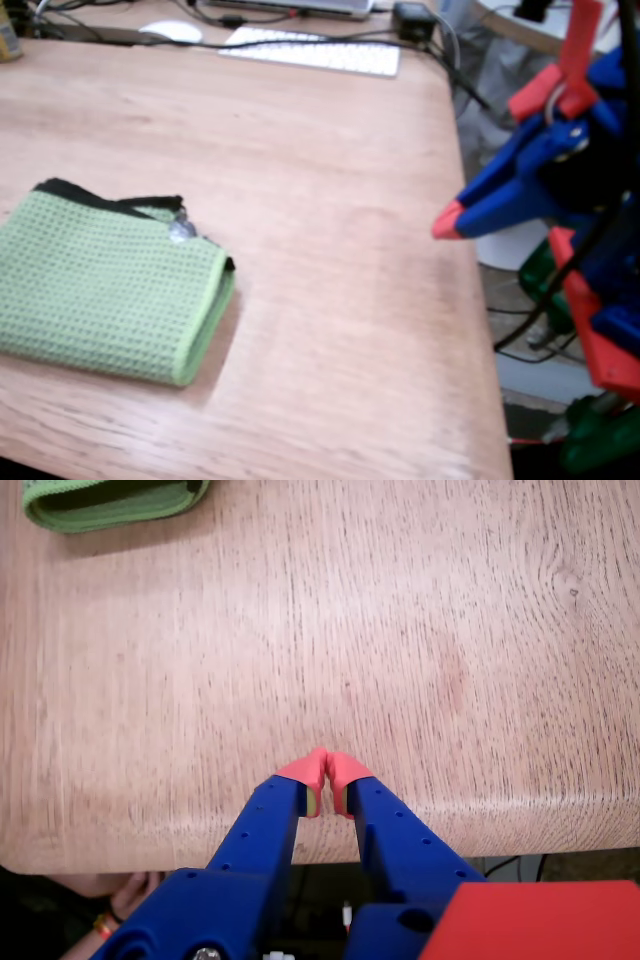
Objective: Clean the table
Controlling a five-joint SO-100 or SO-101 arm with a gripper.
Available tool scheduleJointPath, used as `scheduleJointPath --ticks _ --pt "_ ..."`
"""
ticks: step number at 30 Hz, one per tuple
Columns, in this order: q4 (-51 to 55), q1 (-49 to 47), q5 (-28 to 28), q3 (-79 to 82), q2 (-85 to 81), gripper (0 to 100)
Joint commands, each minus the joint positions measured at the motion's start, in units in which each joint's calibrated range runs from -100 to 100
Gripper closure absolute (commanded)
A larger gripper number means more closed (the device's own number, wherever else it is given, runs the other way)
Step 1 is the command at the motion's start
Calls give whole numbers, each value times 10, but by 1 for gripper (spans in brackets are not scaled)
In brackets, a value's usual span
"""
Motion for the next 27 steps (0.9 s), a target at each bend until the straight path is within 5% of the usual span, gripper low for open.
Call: scheduleJointPath --ticks 1,27 --pt "1 -1 0 -3 -2 100" --pt "-7 -13 -1 -2 -2 100"
